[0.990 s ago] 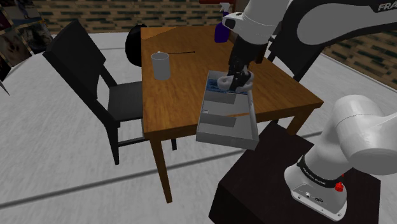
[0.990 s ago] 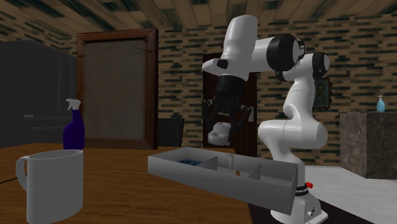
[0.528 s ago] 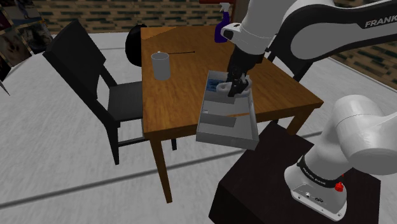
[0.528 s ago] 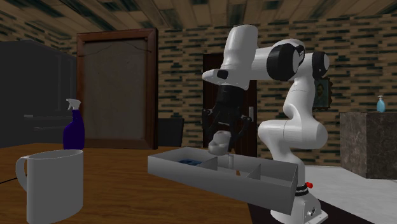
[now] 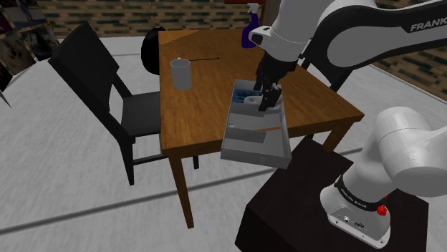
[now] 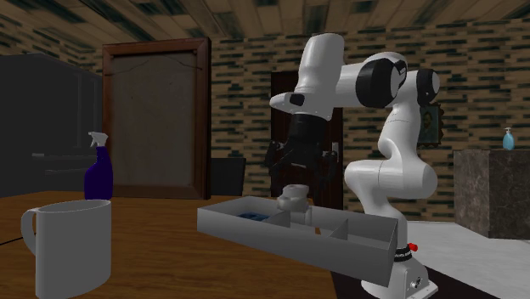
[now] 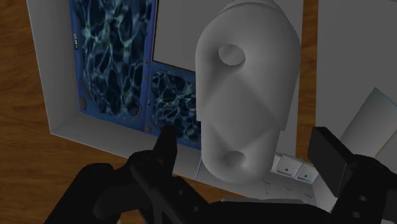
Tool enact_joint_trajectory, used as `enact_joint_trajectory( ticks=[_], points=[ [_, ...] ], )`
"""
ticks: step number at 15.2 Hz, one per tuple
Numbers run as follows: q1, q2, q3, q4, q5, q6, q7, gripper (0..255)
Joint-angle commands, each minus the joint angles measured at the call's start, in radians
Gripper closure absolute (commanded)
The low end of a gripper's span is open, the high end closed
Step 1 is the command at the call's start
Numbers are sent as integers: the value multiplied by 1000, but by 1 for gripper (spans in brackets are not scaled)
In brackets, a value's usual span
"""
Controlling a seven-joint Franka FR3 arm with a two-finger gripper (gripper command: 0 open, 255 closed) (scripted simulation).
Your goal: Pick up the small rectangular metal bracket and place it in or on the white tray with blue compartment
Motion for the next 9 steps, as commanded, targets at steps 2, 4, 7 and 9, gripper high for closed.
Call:
enact_joint_trajectory(
  ticks=[2,4,7,9],
  points=[
    [0,0,0,0,0,0,0,0],
    [5,-29,7,48,9,-77,-3,0],
    [9,-48,13,94,15,-143,-5,0],
    [9,-49,13,94,15,-143,-5,0]
  ],
)
